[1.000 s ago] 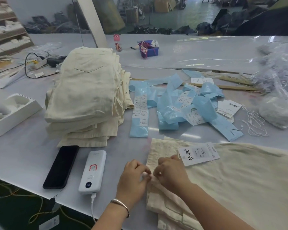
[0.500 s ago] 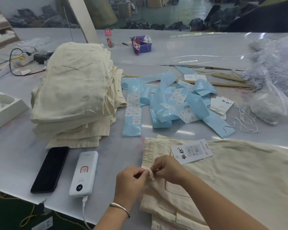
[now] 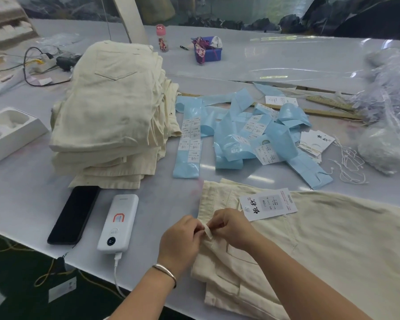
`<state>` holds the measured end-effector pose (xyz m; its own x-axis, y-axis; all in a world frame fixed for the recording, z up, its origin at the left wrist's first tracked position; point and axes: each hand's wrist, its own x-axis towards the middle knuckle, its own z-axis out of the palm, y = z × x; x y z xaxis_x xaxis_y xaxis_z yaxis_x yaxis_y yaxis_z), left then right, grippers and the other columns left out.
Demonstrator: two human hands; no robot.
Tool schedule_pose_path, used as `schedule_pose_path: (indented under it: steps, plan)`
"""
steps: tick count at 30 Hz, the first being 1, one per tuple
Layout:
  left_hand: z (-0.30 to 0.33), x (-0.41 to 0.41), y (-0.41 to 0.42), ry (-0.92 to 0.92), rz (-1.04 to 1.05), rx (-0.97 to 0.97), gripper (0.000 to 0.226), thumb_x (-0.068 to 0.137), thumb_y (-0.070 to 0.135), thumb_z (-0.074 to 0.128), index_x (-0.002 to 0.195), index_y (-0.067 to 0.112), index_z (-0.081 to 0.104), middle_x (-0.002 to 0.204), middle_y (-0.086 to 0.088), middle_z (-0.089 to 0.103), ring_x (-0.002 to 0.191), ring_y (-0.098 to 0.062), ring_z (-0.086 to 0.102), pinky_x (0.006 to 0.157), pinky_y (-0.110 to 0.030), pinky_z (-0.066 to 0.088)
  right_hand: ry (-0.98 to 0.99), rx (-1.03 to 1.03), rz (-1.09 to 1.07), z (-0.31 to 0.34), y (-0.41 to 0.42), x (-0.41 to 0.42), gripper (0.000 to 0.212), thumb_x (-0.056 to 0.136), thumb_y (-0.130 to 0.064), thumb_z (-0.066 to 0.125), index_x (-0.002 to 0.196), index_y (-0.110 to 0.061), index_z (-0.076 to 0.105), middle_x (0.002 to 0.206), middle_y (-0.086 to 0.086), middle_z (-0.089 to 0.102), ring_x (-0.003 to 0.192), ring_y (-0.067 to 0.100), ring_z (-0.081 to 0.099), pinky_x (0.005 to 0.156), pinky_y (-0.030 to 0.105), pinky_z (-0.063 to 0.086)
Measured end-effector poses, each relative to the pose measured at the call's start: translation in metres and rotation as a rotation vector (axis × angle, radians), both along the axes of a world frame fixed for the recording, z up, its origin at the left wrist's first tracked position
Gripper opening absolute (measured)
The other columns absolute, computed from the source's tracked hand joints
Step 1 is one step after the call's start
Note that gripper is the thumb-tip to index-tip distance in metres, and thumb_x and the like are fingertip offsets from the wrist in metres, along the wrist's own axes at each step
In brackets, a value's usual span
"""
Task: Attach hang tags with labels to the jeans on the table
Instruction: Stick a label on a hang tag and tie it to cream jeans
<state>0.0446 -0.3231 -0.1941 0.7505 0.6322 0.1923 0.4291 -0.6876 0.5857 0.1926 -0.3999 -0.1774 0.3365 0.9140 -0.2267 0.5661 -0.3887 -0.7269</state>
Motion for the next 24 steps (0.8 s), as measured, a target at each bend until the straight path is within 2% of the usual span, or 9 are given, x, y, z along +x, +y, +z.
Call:
schedule_pose_path:
  steps: [2,4,7,10,13,15,17,19,24]
  plan:
    - [-0.001,0.001,0.000,0.003,0.012,-0.033,0.006,0.090,0.018,0.063,0.087,0.014,0.062,0.087,0.005,0.058,0.076,-0.018,0.057,0.063,-0.031,0.046,-0.009,0.069,-0.049,-0.001,-0.002,-0.001,0.021,0.082,-0.001,0.067,0.095,-0.014,0.079,0.089,-0.007,0.061,0.078,0.008,0.057,0.073,0.018,0.044]
    - [0.000,0.001,0.000,-0.044,0.057,-0.092,0.007,0.091,0.016,0.061,0.085,0.015,0.058,0.084,0.010,0.054,0.075,-0.014,0.055,0.063,-0.028,0.045,-0.099,0.219,-0.216,-0.001,-0.009,0.004,0.030,0.079,0.010,0.062,0.094,-0.010,0.078,0.096,-0.004,0.064,0.079,0.004,0.056,0.073,0.012,0.040]
    - [0.005,0.003,0.001,-0.131,0.141,-0.285,0.010,0.092,0.015,0.060,0.083,0.016,0.057,0.080,0.008,0.060,0.071,-0.014,0.060,0.066,-0.029,0.051,-0.299,0.359,-0.504,-0.004,-0.030,0.031,0.034,0.071,0.015,0.061,0.090,-0.010,0.074,0.092,-0.002,0.065,0.075,0.011,0.055,0.071,0.024,0.044]
    - [0.014,0.012,0.002,-0.281,0.179,-0.661,0.011,0.094,0.011,0.059,0.083,0.015,0.059,0.088,0.003,0.071,0.064,-0.015,0.067,0.053,-0.025,0.052,-0.188,0.162,-0.536,-0.006,-0.046,0.052,0.035,0.073,0.009,0.060,0.094,-0.018,0.067,0.094,-0.001,0.065,0.077,0.015,0.056,0.074,0.030,0.046]
    - [0.021,0.025,0.004,-0.354,0.153,-0.953,0.009,0.095,0.007,0.056,0.086,0.007,0.056,0.082,-0.004,0.073,0.060,-0.018,0.068,0.044,-0.022,0.046,-0.060,0.039,-0.332,-0.005,-0.047,0.051,0.026,0.069,-0.005,0.070,0.085,-0.027,0.068,0.091,-0.006,0.061,0.088,0.017,0.058,0.082,0.034,0.047]
    - [0.020,0.032,0.006,-0.334,0.135,-0.982,0.008,0.094,0.005,0.058,0.087,0.007,0.055,0.072,-0.006,0.071,0.056,-0.017,0.065,0.046,-0.023,0.047,-0.082,0.025,-0.231,-0.005,-0.047,0.047,0.023,0.064,-0.016,0.073,0.081,-0.030,0.070,0.089,-0.013,0.057,0.091,0.010,0.056,0.083,0.032,0.045]
    - [0.018,0.036,0.006,-0.303,0.117,-0.962,0.010,0.090,0.001,0.062,0.087,0.009,0.056,0.068,-0.004,0.068,0.054,-0.015,0.064,0.049,-0.022,0.048,-0.130,0.050,-0.176,-0.007,-0.047,0.042,0.017,0.067,-0.022,0.076,0.080,-0.031,0.071,0.087,-0.016,0.057,0.090,0.004,0.054,0.082,0.030,0.044]
    - [0.016,0.038,0.005,-0.275,0.101,-0.932,0.016,0.086,-0.002,0.066,0.089,0.011,0.058,0.069,-0.002,0.066,0.056,-0.015,0.065,0.052,-0.021,0.049,-0.195,0.060,-0.143,-0.009,-0.045,0.037,0.014,0.070,-0.026,0.077,0.082,-0.028,0.072,0.085,-0.015,0.058,0.087,0.006,0.054,0.081,0.032,0.045]
    - [0.014,0.041,0.005,-0.180,0.037,-0.859,0.018,0.081,-0.001,0.072,0.088,0.013,0.064,0.067,-0.003,0.068,0.060,-0.016,0.069,0.055,-0.016,0.047,-0.334,0.121,-0.151,-0.014,-0.040,0.027,0.004,0.076,-0.015,0.075,0.076,-0.019,0.075,0.076,-0.008,0.062,0.081,0.015,0.056,0.075,0.035,0.044]
